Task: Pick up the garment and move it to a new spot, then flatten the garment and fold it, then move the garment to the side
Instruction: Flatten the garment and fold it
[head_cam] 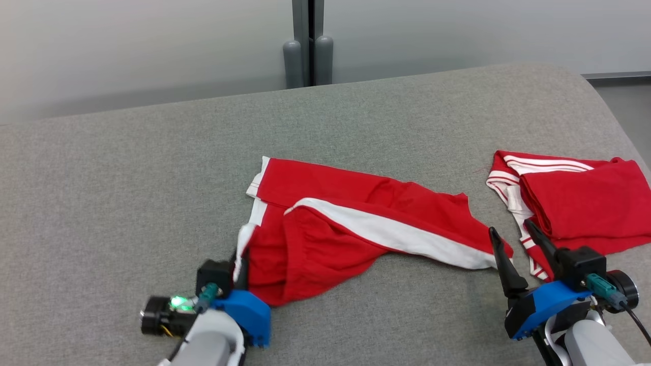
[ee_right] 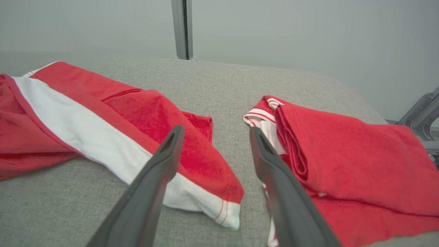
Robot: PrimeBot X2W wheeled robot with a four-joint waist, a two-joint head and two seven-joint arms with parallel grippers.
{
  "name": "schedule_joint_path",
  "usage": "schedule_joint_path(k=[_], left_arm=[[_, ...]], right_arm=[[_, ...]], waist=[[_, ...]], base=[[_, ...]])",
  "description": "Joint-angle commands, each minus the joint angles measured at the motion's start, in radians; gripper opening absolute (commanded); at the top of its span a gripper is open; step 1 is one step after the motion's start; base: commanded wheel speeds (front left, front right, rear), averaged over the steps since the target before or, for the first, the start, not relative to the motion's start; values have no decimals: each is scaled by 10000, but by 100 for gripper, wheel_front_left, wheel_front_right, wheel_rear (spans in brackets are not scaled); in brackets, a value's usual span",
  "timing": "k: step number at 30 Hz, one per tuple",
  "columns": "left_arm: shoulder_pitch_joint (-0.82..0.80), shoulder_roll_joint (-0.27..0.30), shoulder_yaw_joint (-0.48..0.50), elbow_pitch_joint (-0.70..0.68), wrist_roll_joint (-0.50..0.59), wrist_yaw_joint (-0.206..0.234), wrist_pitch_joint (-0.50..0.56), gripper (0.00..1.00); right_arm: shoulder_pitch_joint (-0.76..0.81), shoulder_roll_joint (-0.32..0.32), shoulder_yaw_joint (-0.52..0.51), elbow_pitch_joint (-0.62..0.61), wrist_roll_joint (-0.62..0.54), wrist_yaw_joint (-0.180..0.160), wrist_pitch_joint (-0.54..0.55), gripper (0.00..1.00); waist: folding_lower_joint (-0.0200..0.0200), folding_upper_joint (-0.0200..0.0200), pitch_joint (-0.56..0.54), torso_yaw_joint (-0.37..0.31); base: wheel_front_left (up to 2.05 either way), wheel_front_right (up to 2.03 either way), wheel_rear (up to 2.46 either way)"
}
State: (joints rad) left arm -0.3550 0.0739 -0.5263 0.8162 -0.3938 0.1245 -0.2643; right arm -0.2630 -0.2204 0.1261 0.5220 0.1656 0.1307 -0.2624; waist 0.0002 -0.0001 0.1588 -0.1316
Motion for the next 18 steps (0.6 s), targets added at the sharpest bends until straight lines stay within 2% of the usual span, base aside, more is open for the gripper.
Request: schedule_joint_path(k=[1,6,12,13,14,18], left_arm=[[-392,270,134,-104,197,119,1,0],[-1285,1158,545,-782,1018,408,1,0],[-1731,1756,1061,-965,1444,609,1,0],[-1674,1740,1209,-919,1386,693,1,68],[-1609,1708,1369,-924,1327,776,1,100],[-967,1505,2132,-1443,1256,1201,1,100]], right_arm=[[-61,59,-22,-73,41,1,-29,100],[-90,172,-39,-83,60,1,-29,100],[-128,414,113,0,150,1,-29,100],[-123,442,140,10,153,1,-29,100],[-110,485,164,20,190,1,-29,100],[-24,706,177,-105,357,1,-29,100]], waist=[[-2,1,15,-7],[-2,1,55,-92],[-2,1,53,-259],[-2,1,45,-281],[-2,1,25,-300],[-2,1,-132,-346]], base=[[0,0,0],[0,0,0],[0,0,0],[0,0,0],[0,0,0],[0,0,0]])
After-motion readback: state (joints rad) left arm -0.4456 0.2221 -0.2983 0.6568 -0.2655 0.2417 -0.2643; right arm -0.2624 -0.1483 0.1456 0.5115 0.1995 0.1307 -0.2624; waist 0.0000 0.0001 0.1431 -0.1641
